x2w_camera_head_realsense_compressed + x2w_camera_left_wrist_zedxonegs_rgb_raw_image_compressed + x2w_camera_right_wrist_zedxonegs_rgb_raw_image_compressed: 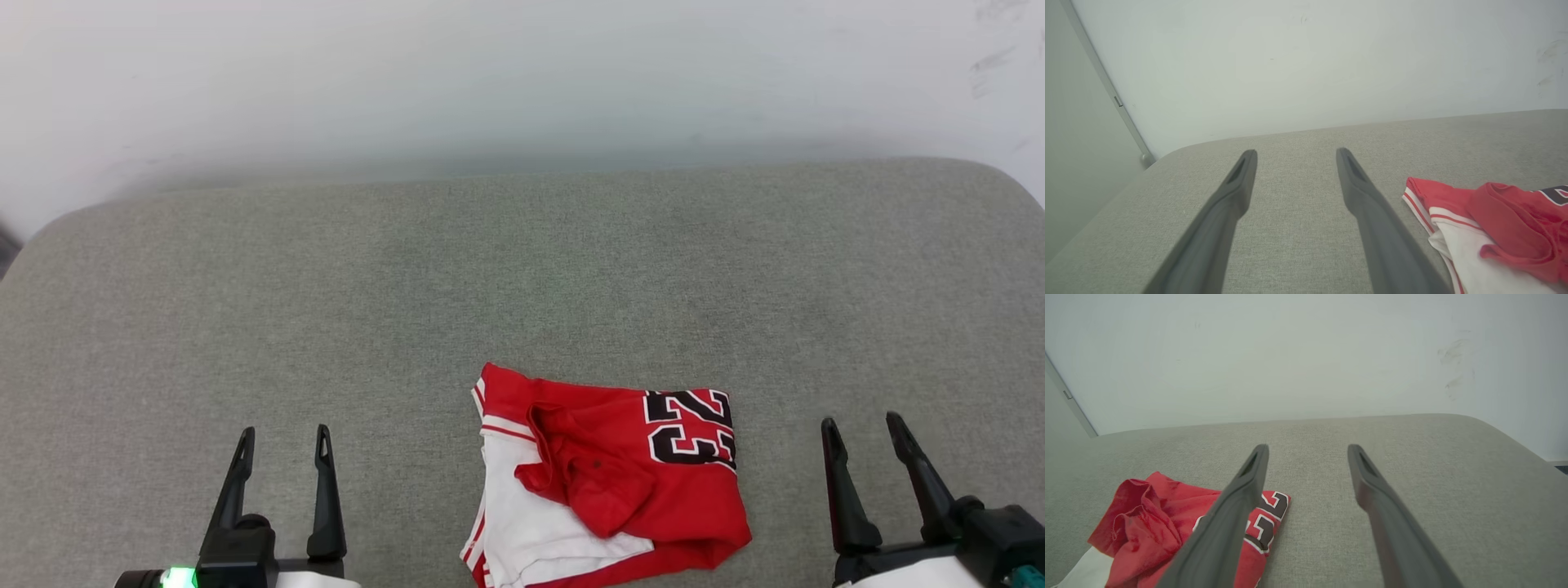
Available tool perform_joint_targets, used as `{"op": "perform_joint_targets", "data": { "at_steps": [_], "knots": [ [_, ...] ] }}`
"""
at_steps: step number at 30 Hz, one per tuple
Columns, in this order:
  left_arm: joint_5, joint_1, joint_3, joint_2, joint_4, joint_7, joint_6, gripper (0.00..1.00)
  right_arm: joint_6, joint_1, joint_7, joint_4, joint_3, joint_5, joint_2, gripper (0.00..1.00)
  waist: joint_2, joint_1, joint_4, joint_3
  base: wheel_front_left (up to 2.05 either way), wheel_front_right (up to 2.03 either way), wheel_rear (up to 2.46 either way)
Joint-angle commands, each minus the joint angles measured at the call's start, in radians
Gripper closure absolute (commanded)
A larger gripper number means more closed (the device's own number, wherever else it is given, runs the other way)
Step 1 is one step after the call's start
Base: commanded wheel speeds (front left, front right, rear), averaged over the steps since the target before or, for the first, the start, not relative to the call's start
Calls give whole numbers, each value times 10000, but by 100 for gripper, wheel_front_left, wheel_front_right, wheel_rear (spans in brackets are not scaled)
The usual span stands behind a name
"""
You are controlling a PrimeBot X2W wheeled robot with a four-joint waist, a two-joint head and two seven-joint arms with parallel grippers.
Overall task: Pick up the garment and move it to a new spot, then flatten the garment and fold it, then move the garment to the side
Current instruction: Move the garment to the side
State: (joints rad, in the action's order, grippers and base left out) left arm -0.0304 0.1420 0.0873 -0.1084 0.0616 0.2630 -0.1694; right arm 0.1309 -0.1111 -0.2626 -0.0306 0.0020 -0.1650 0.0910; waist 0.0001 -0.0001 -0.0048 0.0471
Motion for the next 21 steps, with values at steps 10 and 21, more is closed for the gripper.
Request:
{"op": "perform_joint_targets", "data": {
  "at_steps": [10,21],
  "knots": [
    [12,93,-168,82,-34,21,183,0,-5,271,-24,263,-26,78,72,0,-1,1,64,30,0,0,0],
    [6,-264,-341,138,-143,21,421,0,-4,3312,1457,350,861,-1025,2474,0,-1,1,158,320,0,0,0]
  ]
}}
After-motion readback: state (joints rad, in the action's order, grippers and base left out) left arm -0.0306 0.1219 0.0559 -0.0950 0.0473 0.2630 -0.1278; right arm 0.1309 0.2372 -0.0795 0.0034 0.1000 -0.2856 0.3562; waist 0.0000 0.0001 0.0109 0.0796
